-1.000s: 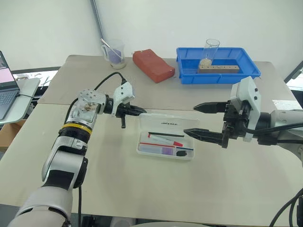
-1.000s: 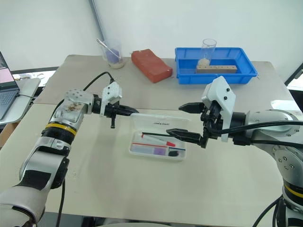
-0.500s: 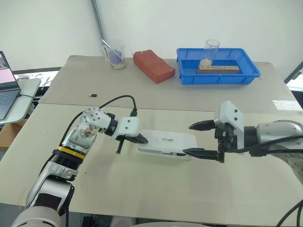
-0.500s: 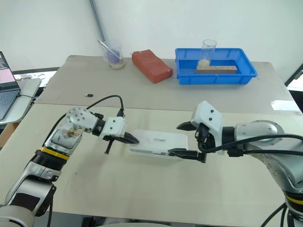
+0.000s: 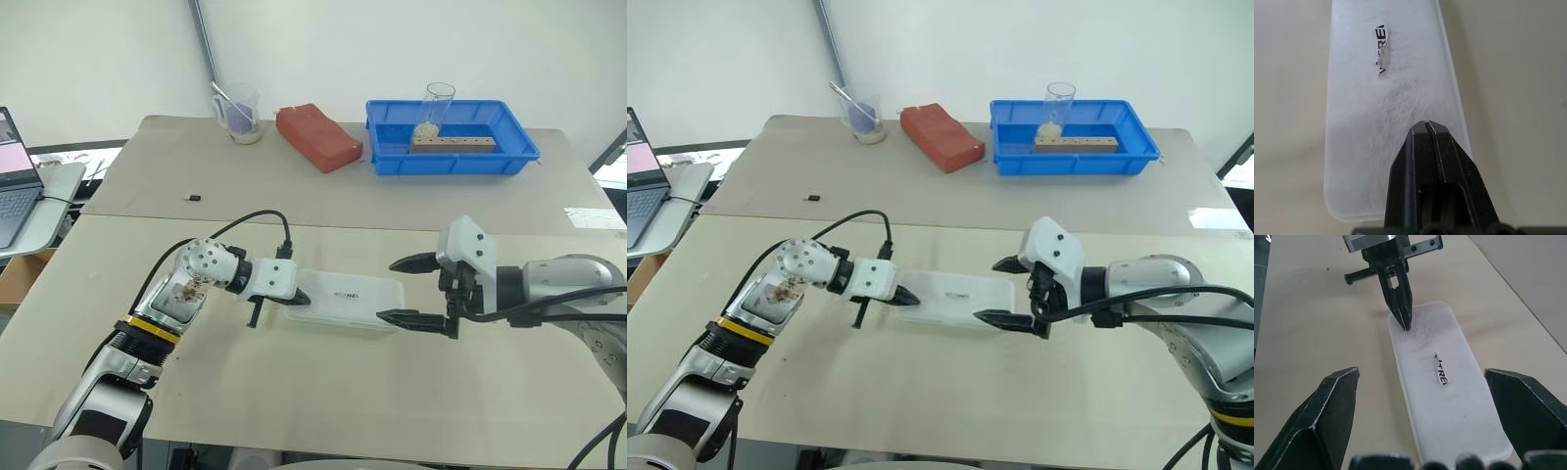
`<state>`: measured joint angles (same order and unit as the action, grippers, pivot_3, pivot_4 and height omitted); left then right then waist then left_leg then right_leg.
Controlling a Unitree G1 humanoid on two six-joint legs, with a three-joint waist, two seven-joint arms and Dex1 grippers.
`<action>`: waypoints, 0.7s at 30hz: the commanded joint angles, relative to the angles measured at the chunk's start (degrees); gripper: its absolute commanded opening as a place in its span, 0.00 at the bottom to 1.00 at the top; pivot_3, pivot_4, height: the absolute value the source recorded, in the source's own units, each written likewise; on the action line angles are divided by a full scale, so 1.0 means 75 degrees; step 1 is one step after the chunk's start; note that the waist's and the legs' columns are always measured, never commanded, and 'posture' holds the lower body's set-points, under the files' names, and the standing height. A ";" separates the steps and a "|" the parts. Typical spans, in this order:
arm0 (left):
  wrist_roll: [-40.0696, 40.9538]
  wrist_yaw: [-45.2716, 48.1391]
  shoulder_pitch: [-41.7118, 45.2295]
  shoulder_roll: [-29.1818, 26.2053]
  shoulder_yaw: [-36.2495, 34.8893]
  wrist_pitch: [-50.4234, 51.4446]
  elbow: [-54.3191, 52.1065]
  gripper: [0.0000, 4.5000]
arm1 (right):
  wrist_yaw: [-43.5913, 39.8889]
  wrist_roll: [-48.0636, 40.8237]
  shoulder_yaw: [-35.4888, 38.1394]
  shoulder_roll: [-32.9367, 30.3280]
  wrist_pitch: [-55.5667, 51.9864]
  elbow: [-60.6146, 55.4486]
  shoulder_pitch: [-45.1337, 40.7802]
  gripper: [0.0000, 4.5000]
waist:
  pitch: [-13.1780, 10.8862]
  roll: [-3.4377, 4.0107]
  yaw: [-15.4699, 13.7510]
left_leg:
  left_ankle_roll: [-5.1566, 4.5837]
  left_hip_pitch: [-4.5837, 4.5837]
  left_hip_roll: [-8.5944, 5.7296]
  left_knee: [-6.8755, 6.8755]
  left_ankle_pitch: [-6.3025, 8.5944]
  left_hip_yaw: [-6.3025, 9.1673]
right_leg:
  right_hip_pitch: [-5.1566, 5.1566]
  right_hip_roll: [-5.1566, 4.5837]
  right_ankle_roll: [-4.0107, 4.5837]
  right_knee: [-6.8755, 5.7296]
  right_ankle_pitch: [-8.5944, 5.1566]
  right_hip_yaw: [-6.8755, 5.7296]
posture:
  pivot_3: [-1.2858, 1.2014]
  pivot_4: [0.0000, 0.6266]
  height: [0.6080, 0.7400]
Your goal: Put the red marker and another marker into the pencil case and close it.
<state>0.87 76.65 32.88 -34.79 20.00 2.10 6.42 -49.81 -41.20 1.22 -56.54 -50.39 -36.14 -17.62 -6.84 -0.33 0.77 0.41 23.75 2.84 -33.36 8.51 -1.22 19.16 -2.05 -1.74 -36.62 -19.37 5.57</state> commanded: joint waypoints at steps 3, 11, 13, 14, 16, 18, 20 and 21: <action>0.1283 -0.0683 0.0019 -0.0329 -0.1605 0.1784 -0.1073 0.06 | -0.0141 0.0405 0.0343 -0.0097 0.0490 0.0431 0.0188 1.00 | -0.0001 -0.0001 0.0005 | 0.0000 0.0000 0.0003 0.0001 0.0000 0.0002 | 0.0002 0.0004 -0.0002 -0.0003 -0.0001 -0.0001 | 0.52 0.24 1.00; 0.2533 -0.0604 -0.1980 -0.1980 -0.3673 0.3052 -0.2260 0.82 | -0.0513 0.1178 0.0604 -0.0109 0.1508 0.1434 0.0815 1.00 | -0.0008 -0.0011 0.0108 | 0.0001 -0.0036 0.0011 0.0025 0.0000 -0.0005 | -0.0005 0.0001 -0.0002 -0.0004 -0.0006 0.0001 | 0.52 0.24 1.00; 0.2520 -0.0762 -0.2404 -0.2234 -0.4000 0.2955 -0.2399 0.98 | -0.0645 0.1297 0.0698 -0.0169 0.1740 0.1578 0.0948 1.00 | -0.0013 -0.0020 0.0083 | 0.0001 -0.0062 0.0011 0.0041 0.0000 -0.0011 | -0.0016 -0.0005 0.0010 -0.0005 -0.0013 0.0001 | 0.52 0.24 1.00; 0.2389 -0.0918 -0.2602 -0.2335 -0.4132 0.2847 -0.2475 0.98 | -0.0639 0.1355 0.0760 -0.0168 0.1823 0.1650 0.0975 1.00 | -0.0015 -0.0023 0.0044 | 0.0001 -0.0062 0.0011 0.0042 0.0001 -0.0012 | -0.0015 -0.0008 0.0013 -0.0006 -0.0014 -0.0003 | 0.52 0.24 1.00; 0.2256 -0.1190 -0.2854 -0.2474 -0.4290 0.2864 -0.2623 0.98 | -0.0650 0.1511 0.0790 -0.0192 0.1989 0.1748 0.1027 1.00 | -0.0017 -0.0027 -0.0006 | 0.0002 -0.0064 0.0011 0.0043 0.0001 -0.0023 | 0.0002 -0.0024 0.0016 -0.0003 -0.0015 -0.0007 | 0.52 0.24 1.00; 0.2242 -0.1329 -0.2986 -0.2565 -0.4326 0.2853 -0.2739 0.98 | -0.0723 0.1582 0.0806 -0.0204 0.2081 0.1788 0.1082 1.00 | -0.0017 -0.0027 -0.0033 | 0.0003 -0.0067 0.0011 0.0045 0.0001 -0.0038 | 0.0004 -0.0052 0.0015 0.0000 -0.0018 -0.0010 | 0.52 0.24 1.00; 0.2069 -0.1674 -0.3029 -0.2572 -0.4418 0.2697 -0.2691 0.98 | -0.0617 0.1528 0.0823 -0.0089 0.1945 0.1689 0.1083 1.00 | -0.0016 -0.0029 -0.0036 | 0.0003 -0.0066 0.0010 0.0046 0.0002 -0.0053 | 0.0003 -0.0064 0.0014 0.0006 -0.0018 -0.0010 | 0.52 0.24 1.00; 0.2012 -0.1826 -0.3024 -0.2562 -0.4435 0.2661 -0.2662 0.98 | -0.0578 0.1511 0.0823 -0.0050 0.1897 0.1657 0.1076 1.00 | -0.0016 -0.0030 -0.0029 | 0.0003 -0.0066 0.0010 0.0046 0.0002 -0.0055 | 0.0001 -0.0064 0.0014 0.0008 -0.0018 -0.0008 | 0.52 0.24 1.00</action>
<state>16.95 65.19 10.11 -53.29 -11.27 23.62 -12.27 -54.58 -29.66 5.28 -57.22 -36.49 -22.09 -9.37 -6.97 -0.55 0.56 0.43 23.26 2.92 -33.02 8.52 -1.63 19.17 -2.52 -1.63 -36.56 -19.51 5.51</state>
